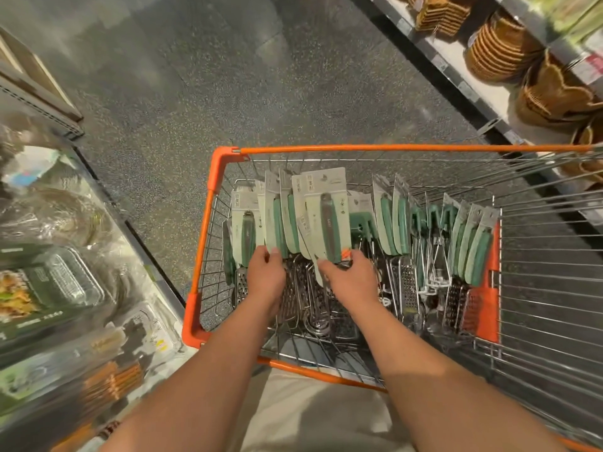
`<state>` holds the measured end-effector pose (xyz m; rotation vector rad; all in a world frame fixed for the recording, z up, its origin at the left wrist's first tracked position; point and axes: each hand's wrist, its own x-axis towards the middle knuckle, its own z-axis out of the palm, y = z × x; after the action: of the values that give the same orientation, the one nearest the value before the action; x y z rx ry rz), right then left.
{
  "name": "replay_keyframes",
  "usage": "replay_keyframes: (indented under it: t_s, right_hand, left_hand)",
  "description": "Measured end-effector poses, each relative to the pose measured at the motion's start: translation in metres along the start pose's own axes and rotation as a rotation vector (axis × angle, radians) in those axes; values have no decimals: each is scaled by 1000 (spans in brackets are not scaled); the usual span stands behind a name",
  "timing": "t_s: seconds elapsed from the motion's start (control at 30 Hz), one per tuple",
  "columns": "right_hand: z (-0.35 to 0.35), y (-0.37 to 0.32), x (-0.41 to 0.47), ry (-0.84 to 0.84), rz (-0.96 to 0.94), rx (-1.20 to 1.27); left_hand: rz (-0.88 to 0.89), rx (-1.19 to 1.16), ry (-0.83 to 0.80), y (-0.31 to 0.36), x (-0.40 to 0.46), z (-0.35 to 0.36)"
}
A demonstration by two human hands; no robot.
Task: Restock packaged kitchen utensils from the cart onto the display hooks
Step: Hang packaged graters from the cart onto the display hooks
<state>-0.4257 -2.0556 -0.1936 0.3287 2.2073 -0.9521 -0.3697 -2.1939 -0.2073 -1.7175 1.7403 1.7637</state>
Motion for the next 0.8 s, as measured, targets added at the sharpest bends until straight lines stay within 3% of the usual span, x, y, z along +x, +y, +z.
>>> replay_keyframes:
  t_s: [0.47, 0.63, 0.8]
  right_hand:
    - [-10, -14, 12, -178, -26, 71]
    - [-12, -19, 10, -213, -5, 217]
    - [-28, -22, 18, -277, 39, 372]
  left_hand:
    - [-141, -146, -134, -7, -14, -4]
    - [-245, -249, -162, 2, -18, -8]
    - [-169, -181, -111, 2, -19, -5]
